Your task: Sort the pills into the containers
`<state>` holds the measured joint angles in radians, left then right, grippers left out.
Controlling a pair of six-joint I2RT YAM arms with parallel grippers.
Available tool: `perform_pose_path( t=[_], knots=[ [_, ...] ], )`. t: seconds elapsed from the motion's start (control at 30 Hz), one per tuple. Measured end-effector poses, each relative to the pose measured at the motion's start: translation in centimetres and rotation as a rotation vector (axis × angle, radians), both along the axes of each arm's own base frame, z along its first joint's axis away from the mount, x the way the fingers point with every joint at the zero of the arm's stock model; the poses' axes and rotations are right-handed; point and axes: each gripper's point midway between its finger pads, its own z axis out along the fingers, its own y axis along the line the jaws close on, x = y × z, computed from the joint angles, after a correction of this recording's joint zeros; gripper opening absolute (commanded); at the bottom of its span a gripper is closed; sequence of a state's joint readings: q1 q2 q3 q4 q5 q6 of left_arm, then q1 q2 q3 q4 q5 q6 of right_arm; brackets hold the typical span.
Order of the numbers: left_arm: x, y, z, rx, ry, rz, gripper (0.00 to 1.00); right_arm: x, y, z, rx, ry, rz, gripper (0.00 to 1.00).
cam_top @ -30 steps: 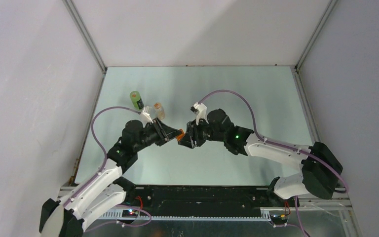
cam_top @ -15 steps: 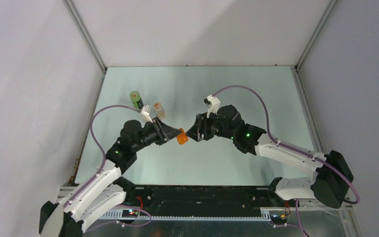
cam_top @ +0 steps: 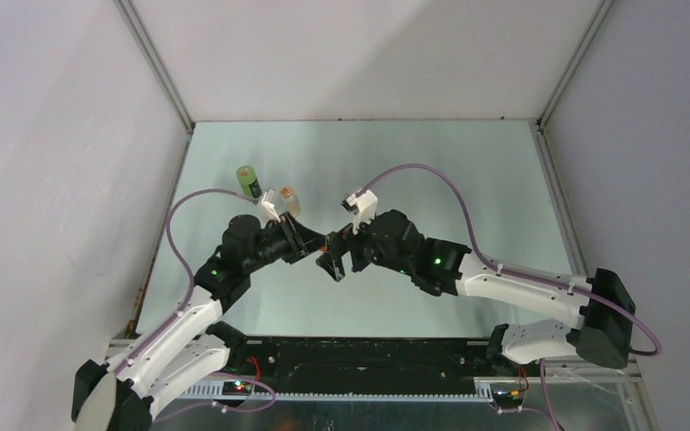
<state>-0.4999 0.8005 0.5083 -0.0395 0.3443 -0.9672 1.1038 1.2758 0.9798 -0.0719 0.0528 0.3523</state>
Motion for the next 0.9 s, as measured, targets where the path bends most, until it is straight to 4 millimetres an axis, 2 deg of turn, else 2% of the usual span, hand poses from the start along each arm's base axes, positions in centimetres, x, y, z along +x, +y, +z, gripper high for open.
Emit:
perform_pose_path(
  t=[0.1,0.23,0.43,0.53,0.67,0.77,0.9],
  knots=[
    [0.0,0.0,0.1,0.002,0.0,-0.001,0.0,1.4,0.2,0.2,-0.042,-0.045,-0.073,0.93],
    [0.0,0.0,0.1,0.006,-0.003,-0.002,0.0,2.8,-1.2,-1.0,-0.129,-0.083,-0.165,0.88],
    [-0.1,0.3,0.0,0.014,0.001,0.008,0.0,3.1,-2.3,-1.1,-0.162,-0.094,-0.188,0.7],
    [-0.1,0.4,0.0,0.017,0.002,0.015,0.0,3.6,-3.6,-0.4,-0.162,-0.097,-0.205,0.59],
    [-0.2,0.4,0.3,0.01,-0.007,0.012,0.0,4.7,-5.1,-0.1,-0.167,-0.087,-0.235,0.5],
    [-0.3,0.2,0.4,0.004,-0.01,0.001,0.0,4.8,-5.4,-0.5,-0.179,-0.068,-0.219,0.5],
    [-0.5,0.1,0.5,0.0,-0.009,-0.011,0.0,4.8,-5.3,-0.6,-0.169,-0.048,-0.194,0.57]
  ],
)
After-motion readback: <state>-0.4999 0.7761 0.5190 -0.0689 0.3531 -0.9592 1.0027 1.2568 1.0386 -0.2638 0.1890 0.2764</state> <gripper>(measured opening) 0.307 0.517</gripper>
